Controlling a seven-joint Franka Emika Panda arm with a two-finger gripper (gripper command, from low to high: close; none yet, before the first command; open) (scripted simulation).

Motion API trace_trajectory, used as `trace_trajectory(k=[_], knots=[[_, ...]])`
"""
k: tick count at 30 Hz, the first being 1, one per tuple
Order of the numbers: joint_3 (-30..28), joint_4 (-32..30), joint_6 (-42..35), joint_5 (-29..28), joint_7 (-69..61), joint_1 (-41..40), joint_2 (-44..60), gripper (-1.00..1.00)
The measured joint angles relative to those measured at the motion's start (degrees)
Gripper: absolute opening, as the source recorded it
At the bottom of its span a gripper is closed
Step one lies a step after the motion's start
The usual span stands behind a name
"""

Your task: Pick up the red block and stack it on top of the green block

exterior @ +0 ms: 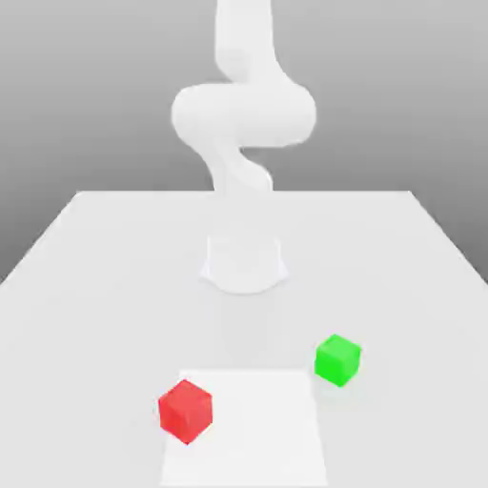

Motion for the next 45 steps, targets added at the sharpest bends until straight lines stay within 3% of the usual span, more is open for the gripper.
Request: trace_trajectory(k=[20, 26, 27, 34, 40, 45], knots=[[0.6, -18.2, 21.8, -0.7, 22.4, -10.2, 41.9, 0.00], [0.3, -18.1, 31.4, -0.4, 23.9, -10.0, 54.3, 0.00], [0.1, -17.8, 33.1, -0.6, 24.0, -10.0, 56.3, -1.00], [0.2, -17.8, 33.5, -0.7, 24.1, -10.0, 56.8, -1.00], [1.1, -19.6, 24.6, 0.4, 23.7, -9.8, 45.9, -1.00], [6.4, -25.2, 21.2, 5.6, 26.3, 1.0, 36.7, -1.00]])
